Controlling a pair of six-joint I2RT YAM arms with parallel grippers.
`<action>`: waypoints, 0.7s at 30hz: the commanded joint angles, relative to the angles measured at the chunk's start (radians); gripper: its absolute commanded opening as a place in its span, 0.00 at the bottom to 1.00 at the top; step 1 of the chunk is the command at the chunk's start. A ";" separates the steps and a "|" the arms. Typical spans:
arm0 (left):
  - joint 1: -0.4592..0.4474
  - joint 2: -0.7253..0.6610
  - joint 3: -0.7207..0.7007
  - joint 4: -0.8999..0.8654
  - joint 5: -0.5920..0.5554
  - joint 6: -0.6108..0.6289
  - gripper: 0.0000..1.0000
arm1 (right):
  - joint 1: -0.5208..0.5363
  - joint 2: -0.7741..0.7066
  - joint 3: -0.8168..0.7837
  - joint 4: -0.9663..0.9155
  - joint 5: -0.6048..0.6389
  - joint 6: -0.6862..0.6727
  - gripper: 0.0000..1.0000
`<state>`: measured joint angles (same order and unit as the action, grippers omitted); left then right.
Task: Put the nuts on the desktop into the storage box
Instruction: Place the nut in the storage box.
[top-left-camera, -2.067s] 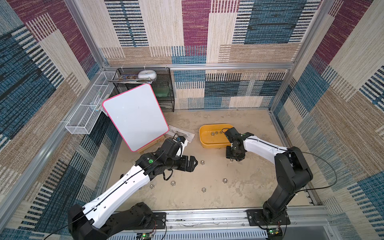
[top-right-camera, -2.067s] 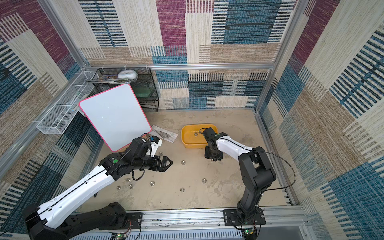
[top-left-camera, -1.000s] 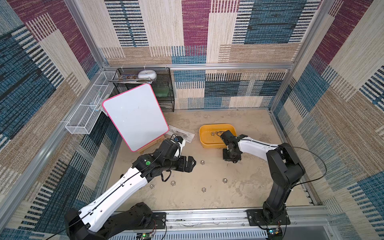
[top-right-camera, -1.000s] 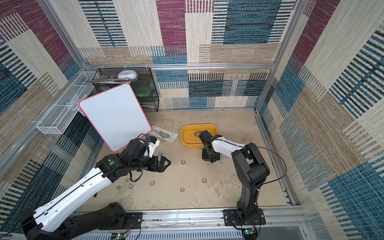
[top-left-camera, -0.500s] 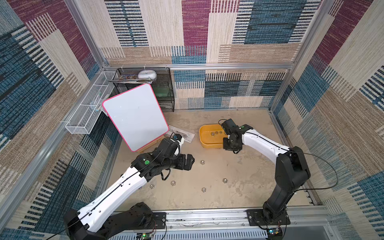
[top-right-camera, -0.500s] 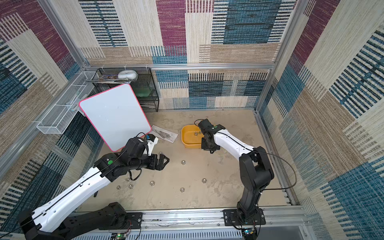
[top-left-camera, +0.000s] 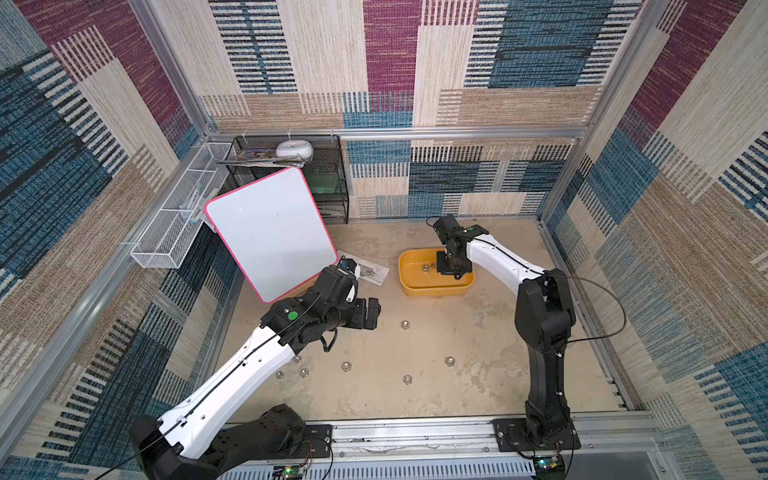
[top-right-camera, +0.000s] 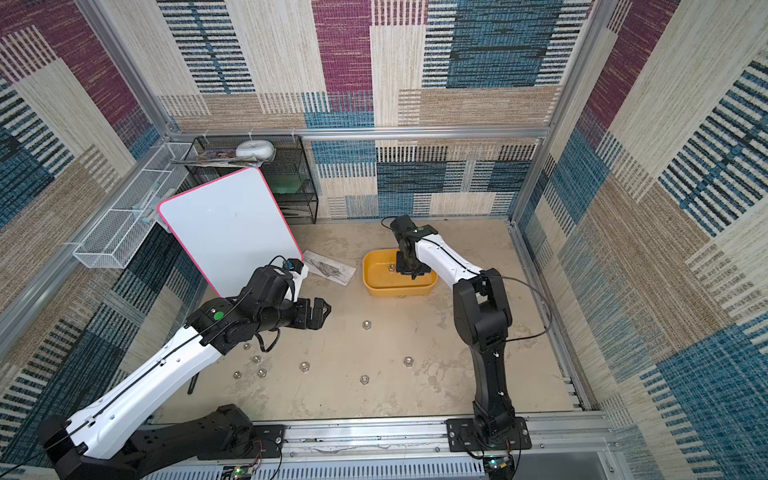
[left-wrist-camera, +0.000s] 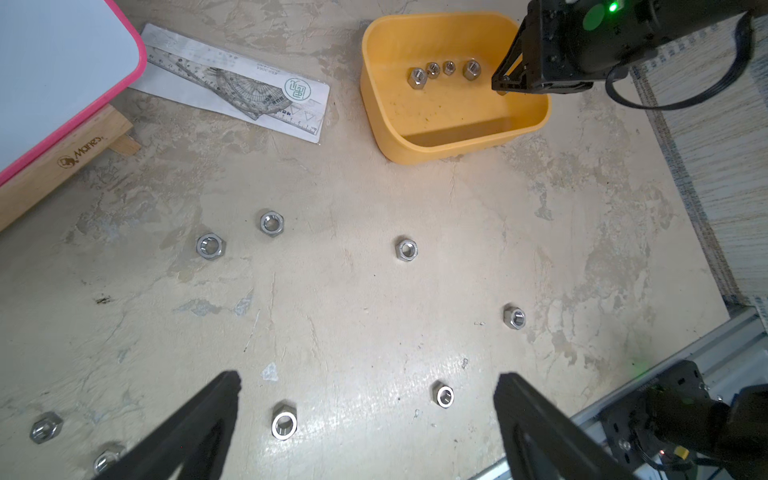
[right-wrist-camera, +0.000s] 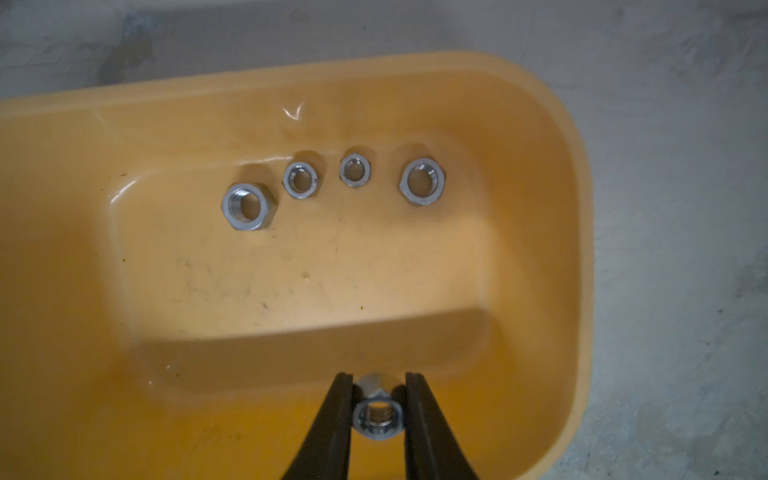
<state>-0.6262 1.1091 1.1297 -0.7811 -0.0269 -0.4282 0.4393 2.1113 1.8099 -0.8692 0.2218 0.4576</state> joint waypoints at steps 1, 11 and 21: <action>0.014 0.012 0.014 -0.015 0.001 0.022 1.00 | -0.014 0.047 0.045 -0.017 -0.020 -0.026 0.25; 0.048 0.038 0.026 -0.009 0.021 0.030 1.00 | -0.039 0.185 0.157 -0.021 -0.052 -0.046 0.25; 0.063 0.028 0.021 -0.008 0.025 0.032 1.00 | -0.042 0.242 0.207 -0.033 -0.064 -0.042 0.35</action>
<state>-0.5655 1.1431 1.1484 -0.7830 -0.0174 -0.4076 0.3973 2.3505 2.0060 -0.8810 0.1589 0.4198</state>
